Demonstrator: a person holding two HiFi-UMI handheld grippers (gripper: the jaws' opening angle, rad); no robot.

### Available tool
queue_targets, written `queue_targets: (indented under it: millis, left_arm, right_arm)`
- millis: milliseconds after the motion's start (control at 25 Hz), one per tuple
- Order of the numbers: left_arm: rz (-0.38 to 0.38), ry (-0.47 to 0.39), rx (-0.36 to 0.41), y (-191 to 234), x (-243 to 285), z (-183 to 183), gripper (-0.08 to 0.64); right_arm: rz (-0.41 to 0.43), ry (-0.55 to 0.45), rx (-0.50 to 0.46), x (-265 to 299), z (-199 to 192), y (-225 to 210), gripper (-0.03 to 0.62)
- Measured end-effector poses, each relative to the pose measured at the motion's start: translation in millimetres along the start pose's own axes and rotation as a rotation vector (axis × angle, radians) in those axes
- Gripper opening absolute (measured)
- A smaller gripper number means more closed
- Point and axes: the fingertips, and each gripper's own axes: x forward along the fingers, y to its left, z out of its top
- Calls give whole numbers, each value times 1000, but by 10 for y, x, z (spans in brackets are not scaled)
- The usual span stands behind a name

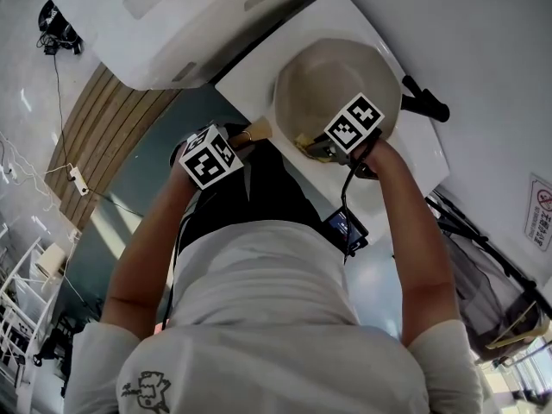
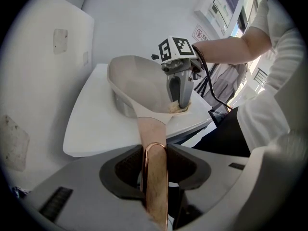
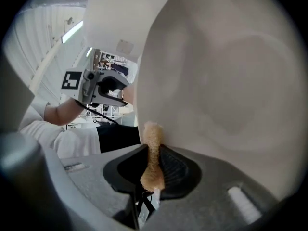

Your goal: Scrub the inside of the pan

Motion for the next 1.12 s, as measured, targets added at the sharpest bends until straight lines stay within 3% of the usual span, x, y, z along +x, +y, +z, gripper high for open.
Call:
queue_targets:
  millis: [400, 640, 880, 1120]
  left_arm:
    - [-5, 3, -5, -15, 19, 9, 153]
    - [-10, 1, -9, -22, 24, 9, 153]
    - [-27, 1, -10, -36, 35, 7, 155]
    - [-37, 4, -7, -35, 50, 23, 153]
  right_arm:
    - [-240, 354, -21, -309, -624, -500, 69]
    - [-362, 489, -51, -549, -781, -671, 69]
    - [-570, 618, -94, -838, -834, -875, 69]
    - [-859, 730, -245, -1128, -709, -1426, 69]
